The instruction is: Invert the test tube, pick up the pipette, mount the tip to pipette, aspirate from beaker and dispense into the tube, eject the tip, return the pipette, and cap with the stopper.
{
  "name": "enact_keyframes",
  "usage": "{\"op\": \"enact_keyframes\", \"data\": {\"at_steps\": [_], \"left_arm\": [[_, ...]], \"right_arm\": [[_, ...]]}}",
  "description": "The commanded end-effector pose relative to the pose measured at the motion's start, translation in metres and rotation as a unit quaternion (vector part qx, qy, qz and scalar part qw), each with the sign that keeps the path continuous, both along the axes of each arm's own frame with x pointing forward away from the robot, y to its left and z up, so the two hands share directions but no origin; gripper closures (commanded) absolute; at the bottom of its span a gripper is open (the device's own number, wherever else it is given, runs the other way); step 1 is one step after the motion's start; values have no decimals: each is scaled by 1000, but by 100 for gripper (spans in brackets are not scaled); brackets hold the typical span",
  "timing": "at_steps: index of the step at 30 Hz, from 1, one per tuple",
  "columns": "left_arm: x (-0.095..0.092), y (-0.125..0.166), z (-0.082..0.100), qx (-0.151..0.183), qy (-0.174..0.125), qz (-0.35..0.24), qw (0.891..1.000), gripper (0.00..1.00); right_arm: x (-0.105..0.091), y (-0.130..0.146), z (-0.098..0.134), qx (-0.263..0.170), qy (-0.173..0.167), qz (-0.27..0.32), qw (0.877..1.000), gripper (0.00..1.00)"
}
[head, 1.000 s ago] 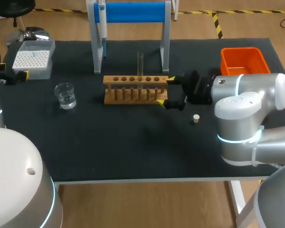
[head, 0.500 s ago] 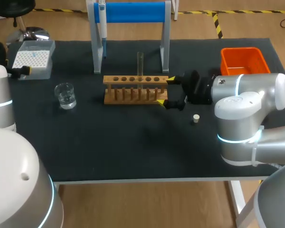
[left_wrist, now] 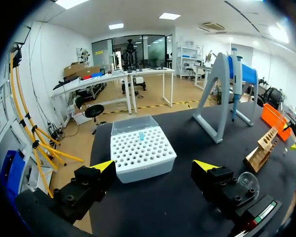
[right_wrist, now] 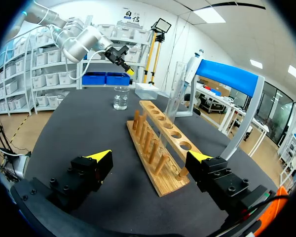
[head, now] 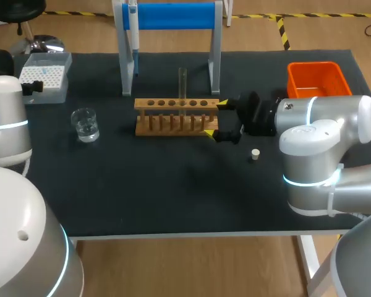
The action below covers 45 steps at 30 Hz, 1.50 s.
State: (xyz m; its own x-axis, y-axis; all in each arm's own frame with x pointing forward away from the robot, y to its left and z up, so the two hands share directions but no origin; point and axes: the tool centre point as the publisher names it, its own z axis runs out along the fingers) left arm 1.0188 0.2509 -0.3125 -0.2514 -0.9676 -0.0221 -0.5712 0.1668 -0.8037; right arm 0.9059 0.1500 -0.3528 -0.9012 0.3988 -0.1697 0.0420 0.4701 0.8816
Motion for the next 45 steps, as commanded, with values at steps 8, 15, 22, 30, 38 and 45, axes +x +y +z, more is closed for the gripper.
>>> {"op": "enact_keyframes", "data": {"at_steps": [8, 15, 22, 30, 38, 45], "left_arm": [[26, 2, -13, -2, 4, 21, 1000, 0], [40, -2, -17, -4, 5, 20, 1000, 0], [53, -6, -22, -3, 7, 15, 1000, 0], [63, -1, -28, -3, 8, 22, 1000, 0], [77, -3, -33, -7, 7, 22, 1000, 0], [89, -7, -40, -8, 7, 16, 1000, 0]], "right_arm": [[0, 0, -1, 2, -2, -1, 1000, 0], [0, 0, -1, 2, -2, -1, 1000, 0], [0, 0, -1, 2, -2, -1, 1000, 0], [0, 0, -1, 2, -2, -1, 1000, 0], [0, 0, -1, 2, -2, -1, 1000, 0], [0, 0, -1, 2, -2, -1, 1000, 0]]}}
